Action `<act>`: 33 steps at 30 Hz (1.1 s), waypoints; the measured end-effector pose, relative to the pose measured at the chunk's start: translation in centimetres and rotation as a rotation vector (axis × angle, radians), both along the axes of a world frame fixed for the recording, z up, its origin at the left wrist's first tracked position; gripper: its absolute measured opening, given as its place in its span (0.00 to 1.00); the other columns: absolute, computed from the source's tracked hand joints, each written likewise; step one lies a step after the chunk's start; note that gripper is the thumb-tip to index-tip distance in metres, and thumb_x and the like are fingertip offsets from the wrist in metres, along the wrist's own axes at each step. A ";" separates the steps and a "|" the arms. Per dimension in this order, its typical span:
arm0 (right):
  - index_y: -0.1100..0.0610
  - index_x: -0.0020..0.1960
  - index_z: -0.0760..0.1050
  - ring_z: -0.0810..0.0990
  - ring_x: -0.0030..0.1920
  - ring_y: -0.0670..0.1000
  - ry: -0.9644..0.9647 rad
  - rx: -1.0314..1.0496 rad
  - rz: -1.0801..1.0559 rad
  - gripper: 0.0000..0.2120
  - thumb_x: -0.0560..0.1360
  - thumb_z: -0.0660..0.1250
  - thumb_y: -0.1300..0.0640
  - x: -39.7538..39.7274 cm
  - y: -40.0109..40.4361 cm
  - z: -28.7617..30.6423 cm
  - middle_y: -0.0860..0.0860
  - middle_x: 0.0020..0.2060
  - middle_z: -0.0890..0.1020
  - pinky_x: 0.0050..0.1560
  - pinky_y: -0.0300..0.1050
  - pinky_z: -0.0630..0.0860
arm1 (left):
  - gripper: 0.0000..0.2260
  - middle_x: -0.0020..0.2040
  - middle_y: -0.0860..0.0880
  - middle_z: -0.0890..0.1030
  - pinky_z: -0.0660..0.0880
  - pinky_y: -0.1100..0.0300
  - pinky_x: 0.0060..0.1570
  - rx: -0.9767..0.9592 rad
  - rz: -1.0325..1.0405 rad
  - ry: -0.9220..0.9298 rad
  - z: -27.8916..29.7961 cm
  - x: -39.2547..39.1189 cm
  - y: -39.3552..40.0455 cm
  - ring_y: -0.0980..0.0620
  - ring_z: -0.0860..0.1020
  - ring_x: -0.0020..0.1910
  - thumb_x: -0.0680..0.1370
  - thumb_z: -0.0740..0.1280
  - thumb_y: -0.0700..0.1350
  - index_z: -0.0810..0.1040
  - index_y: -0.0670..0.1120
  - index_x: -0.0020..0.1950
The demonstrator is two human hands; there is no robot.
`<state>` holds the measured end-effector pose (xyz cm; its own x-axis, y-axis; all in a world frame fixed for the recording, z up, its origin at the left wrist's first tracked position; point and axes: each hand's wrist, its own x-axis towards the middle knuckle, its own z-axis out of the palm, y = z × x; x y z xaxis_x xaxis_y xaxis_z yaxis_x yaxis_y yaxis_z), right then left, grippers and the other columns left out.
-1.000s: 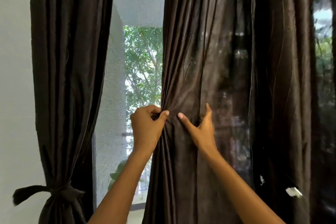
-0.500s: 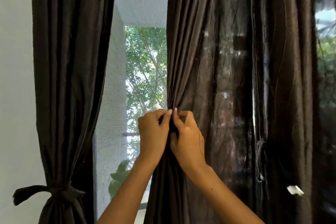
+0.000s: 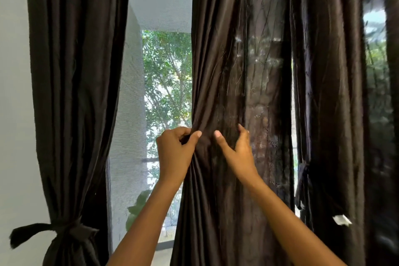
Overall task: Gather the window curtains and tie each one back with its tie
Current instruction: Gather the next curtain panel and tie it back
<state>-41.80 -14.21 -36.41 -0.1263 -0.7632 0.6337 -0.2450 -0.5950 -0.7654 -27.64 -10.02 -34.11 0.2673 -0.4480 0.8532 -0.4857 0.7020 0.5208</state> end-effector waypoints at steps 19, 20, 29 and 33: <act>0.50 0.60 0.75 0.79 0.48 0.49 0.207 -0.408 -0.241 0.11 0.79 0.62 0.57 3.2 3.9 -1.6 0.49 0.52 0.79 0.45 0.47 0.75 | 0.09 0.26 0.57 0.76 0.67 0.70 0.32 -0.128 0.050 -0.096 -1.2 -2.2 0.0 0.60 0.75 0.27 0.78 0.68 0.45 0.83 0.47 0.39; 0.45 0.56 0.75 0.79 0.47 0.47 0.144 -0.330 -0.180 0.08 0.80 0.60 0.52 3.4 4.1 -1.4 0.48 0.50 0.80 0.43 0.44 0.73 | 0.09 0.25 0.56 0.76 0.65 0.72 0.29 -0.137 0.040 -0.096 -1.3 -2.3 0.1 0.59 0.74 0.27 0.78 0.67 0.45 0.83 0.47 0.39; 0.57 0.73 0.64 0.75 0.55 0.53 0.686 -0.488 -0.417 0.25 0.76 0.62 0.64 2.5 3.3 -2.8 0.52 0.67 0.66 0.37 0.44 0.73 | 0.10 0.28 0.53 0.80 0.73 0.65 0.32 -0.052 0.026 -0.074 -0.9 -2.3 -0.2 0.58 0.78 0.29 0.74 0.72 0.48 0.83 0.44 0.36; 0.52 0.67 0.75 0.70 0.67 0.52 0.527 -0.536 -0.269 0.20 0.76 0.67 0.50 1.1 2.6 -3.0 0.52 0.70 0.67 0.60 0.47 0.73 | 0.07 0.29 0.49 0.81 0.76 0.52 0.37 -0.033 0.084 -0.003 -0.5 -1.5 -0.9 0.53 0.80 0.31 0.74 0.71 0.41 0.83 0.42 0.36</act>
<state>-40.71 -11.65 -39.44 0.1554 -0.3237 0.9333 -0.6825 -0.7182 -0.1354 -29.12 -10.96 -34.64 0.3001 -0.3957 0.8680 -0.5450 0.6757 0.4965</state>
